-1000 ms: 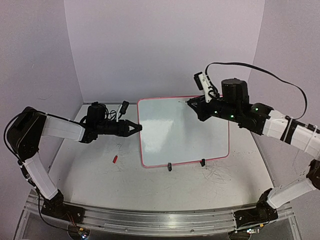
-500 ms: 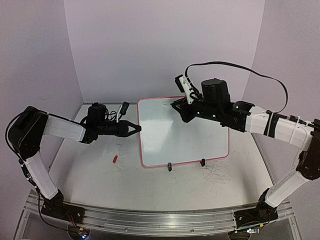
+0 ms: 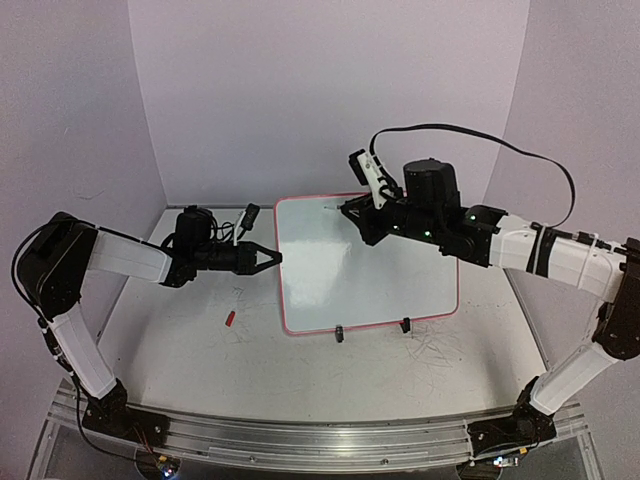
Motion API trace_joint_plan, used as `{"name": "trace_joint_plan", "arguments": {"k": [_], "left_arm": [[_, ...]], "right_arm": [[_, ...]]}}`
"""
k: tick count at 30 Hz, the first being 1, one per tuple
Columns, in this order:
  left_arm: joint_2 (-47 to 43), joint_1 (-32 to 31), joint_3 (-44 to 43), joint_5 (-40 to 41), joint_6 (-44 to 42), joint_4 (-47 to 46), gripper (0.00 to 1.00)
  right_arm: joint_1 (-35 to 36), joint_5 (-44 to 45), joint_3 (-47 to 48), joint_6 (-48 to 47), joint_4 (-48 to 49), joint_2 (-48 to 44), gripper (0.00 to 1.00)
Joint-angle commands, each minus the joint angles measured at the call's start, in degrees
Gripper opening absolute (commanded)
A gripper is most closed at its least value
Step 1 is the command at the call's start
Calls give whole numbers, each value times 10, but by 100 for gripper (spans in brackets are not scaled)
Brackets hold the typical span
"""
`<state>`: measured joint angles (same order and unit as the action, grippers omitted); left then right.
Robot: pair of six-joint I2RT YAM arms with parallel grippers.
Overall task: Write a sentence on the whiteboard
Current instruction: Hold the whiteboard at the center of the board.
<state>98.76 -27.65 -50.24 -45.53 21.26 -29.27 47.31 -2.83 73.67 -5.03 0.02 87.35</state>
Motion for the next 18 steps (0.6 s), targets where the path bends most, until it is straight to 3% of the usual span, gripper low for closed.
{"name": "trace_joint_plan", "arguments": {"k": [1, 12, 14, 18], "left_arm": [[3, 4, -2, 4, -18, -24, 7], [-4, 4, 8, 10, -24, -23, 2], [-5, 4, 8, 9, -20, -24, 8], [-8, 1, 15, 7, -13, -23, 30]], "right_arm": [[4, 10, -2, -8, 22, -14, 0], [27, 6, 12, -9, 16, 9, 0], [29, 5, 11, -9, 16, 9, 0], [35, 0, 10, -9, 15, 12, 0]]}}
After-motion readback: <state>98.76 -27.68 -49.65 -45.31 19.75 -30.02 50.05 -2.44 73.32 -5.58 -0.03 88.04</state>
